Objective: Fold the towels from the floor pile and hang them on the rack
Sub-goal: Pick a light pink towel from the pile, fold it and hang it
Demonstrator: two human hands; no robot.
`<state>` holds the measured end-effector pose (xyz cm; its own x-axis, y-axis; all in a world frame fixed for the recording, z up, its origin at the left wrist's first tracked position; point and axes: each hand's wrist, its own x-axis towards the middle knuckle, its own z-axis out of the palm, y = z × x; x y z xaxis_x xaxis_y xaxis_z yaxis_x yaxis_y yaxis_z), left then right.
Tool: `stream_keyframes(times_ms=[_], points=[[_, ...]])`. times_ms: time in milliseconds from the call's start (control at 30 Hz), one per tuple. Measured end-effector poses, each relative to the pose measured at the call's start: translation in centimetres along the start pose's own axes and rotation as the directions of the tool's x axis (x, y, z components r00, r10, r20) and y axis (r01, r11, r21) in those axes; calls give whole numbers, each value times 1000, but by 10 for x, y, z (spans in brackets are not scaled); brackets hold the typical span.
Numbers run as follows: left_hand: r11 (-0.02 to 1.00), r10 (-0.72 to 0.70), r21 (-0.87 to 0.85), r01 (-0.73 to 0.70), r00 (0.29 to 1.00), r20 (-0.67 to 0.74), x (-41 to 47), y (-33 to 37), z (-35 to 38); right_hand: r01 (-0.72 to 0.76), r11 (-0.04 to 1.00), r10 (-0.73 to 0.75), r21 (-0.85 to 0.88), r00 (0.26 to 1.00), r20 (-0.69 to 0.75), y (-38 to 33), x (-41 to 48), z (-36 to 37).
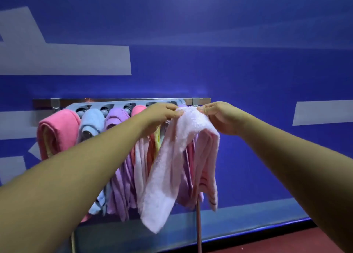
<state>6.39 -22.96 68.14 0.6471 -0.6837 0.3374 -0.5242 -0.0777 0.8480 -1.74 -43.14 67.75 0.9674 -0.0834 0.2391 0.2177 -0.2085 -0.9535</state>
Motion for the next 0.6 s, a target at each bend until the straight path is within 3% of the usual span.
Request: stream_keyframes(times_ms=[200,433,533,600], points=[[939,100,343,-32,978,-184,56,-21,-18,42,995,-53,-89,991,-120,5,60,-16],[781,164,625,3,964,-210,96,-35,-17,80,961,-115,-265,986,-122,15,103,-28],[764,177,646,15,957,-231,104,-42,-20,95,956,-127,-278,987,-99,9,117,-38],[742,204,670,1,952,-227,105,-48,-19,82,917,-133,-390,985,-106,12,125,-37]])
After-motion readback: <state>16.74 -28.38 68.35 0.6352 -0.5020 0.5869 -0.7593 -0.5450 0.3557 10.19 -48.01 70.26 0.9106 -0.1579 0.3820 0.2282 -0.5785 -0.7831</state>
